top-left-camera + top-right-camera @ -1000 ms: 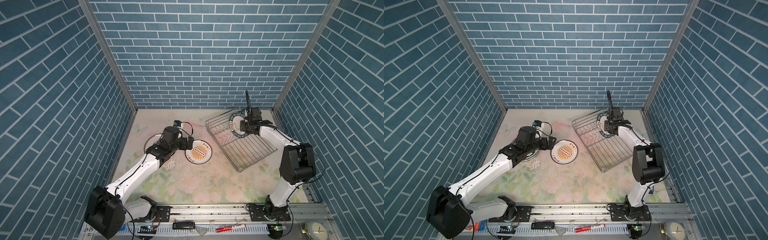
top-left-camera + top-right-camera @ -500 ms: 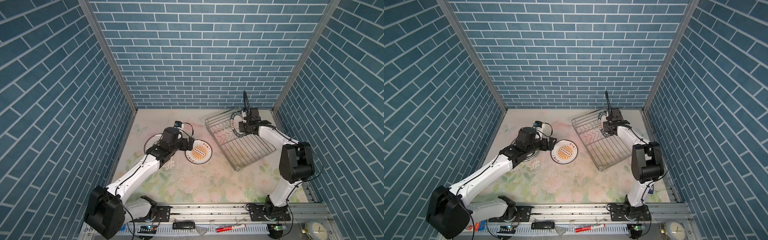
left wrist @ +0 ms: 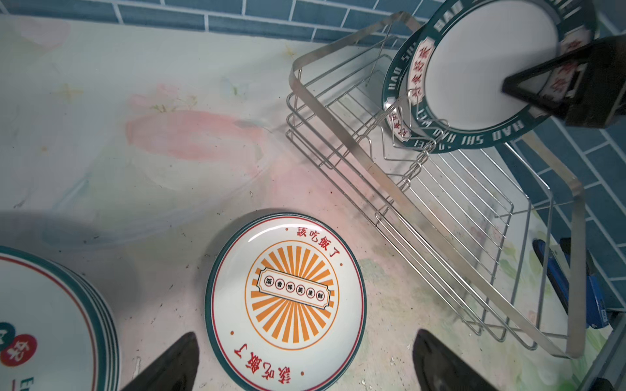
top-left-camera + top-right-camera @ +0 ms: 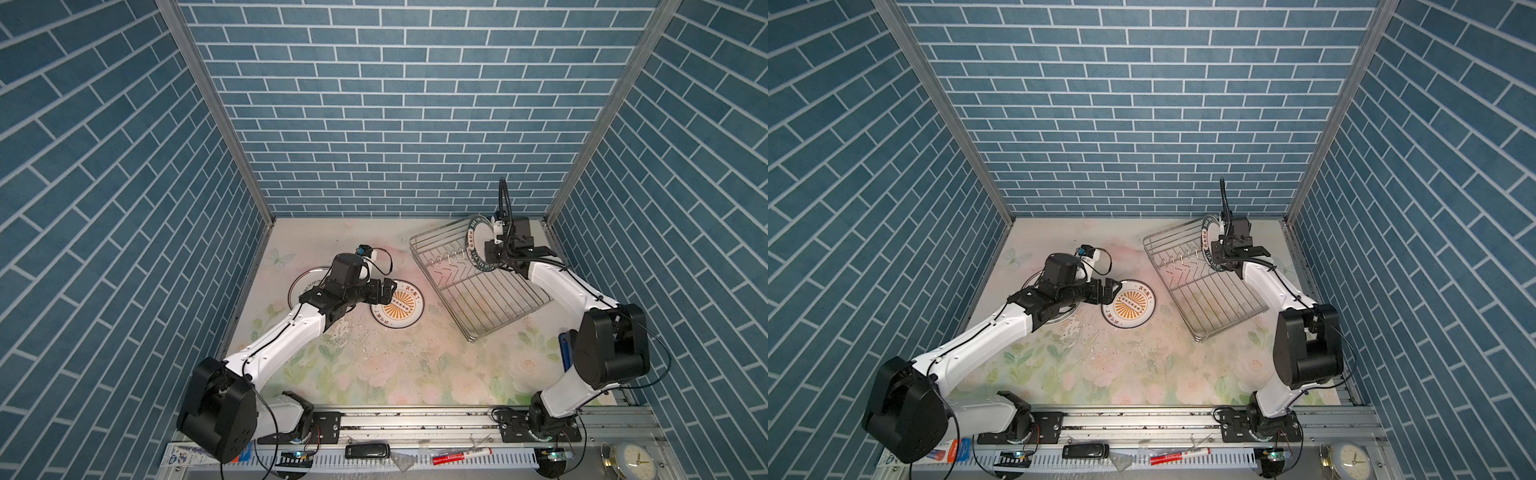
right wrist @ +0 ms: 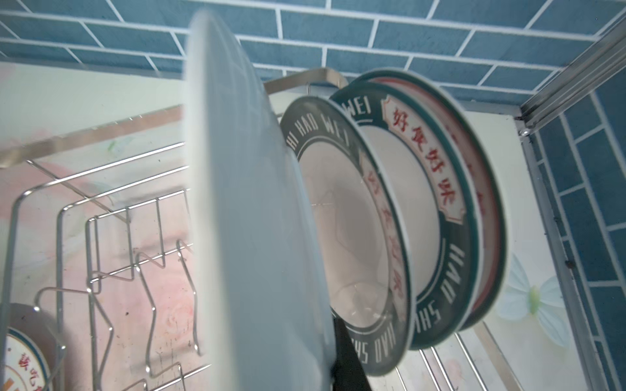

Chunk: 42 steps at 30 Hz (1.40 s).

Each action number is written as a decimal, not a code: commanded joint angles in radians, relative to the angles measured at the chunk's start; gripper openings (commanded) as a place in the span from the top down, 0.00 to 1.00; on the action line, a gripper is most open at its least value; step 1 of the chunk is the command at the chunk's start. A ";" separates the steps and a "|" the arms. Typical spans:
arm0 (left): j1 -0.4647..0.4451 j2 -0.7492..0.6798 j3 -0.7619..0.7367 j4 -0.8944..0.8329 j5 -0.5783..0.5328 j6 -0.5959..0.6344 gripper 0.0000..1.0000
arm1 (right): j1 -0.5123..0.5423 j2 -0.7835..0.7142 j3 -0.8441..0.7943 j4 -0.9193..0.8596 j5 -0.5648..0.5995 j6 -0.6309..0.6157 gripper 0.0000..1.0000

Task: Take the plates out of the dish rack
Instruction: 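Grasp the green-rimmed plate rim with the right gripper and lift it out of the rack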

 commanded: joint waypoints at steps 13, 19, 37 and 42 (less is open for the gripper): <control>0.013 0.043 0.100 -0.086 -0.002 -0.038 0.01 | 0.045 -0.545 -0.331 0.326 -0.153 0.075 0.98; 0.047 0.017 0.034 -0.056 -0.060 -0.032 0.01 | 0.045 -0.626 -0.503 0.481 -0.282 0.235 0.99; 0.049 -0.067 -0.100 0.135 0.062 -0.041 0.01 | 0.045 -0.308 -0.508 0.800 -0.795 0.786 1.00; 0.048 -0.116 -0.152 0.247 0.158 -0.071 0.01 | 0.046 -0.250 -0.484 0.825 -0.841 0.918 1.00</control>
